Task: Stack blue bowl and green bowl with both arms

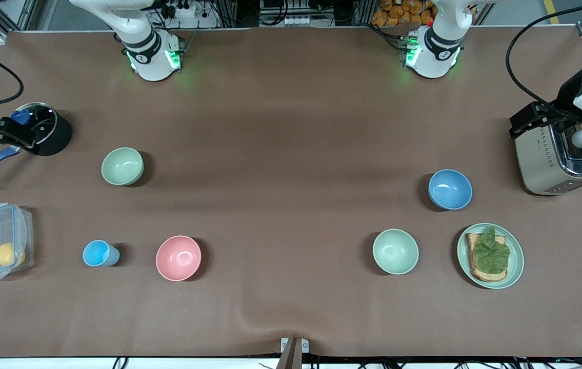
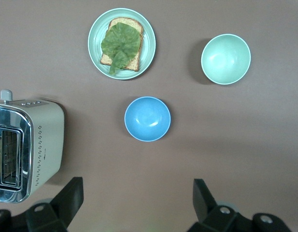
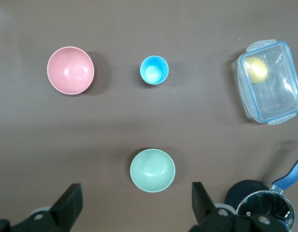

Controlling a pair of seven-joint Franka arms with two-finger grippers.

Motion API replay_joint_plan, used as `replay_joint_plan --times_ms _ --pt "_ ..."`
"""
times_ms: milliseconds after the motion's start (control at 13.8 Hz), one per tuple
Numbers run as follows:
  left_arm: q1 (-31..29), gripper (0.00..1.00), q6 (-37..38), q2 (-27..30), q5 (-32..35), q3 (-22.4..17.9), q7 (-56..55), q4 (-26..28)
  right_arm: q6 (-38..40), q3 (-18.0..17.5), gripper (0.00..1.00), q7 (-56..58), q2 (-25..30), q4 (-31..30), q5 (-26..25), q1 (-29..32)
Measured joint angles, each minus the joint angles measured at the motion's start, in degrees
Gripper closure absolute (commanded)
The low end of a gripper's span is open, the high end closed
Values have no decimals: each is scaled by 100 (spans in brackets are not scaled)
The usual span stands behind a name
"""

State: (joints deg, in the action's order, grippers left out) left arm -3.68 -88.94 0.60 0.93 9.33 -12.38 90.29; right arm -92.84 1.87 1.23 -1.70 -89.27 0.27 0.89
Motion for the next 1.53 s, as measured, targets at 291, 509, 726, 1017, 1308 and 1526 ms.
replay_joint_plan --times_ms 291,509,726,1017,1308,1526 --pt "-12 0 0 -9 0 -18 0 3 -1 -3 0 5 0 0 0 0" --pt "-18 0 -3 -134 33 -46 0 45 -6 0 0 6 -56 -47 0 0" --pt "-53 0 -44 -559 54 -87 2 73 -29 3 0 176 -377 -143 0 4" --pt "-232 0 -810 -998 70 -108 139 435 -442 13 0 713 -619 -821 69 253" --pt "-307 0 -1975 -1198 113 -122 166 1484 -1379 31 0 1037 -611 -1933 345 902" --pt "-415 0 -2533 -1307 124 -125 167 2005 -2143 -2 0 1094 -454 -2703 385 915"
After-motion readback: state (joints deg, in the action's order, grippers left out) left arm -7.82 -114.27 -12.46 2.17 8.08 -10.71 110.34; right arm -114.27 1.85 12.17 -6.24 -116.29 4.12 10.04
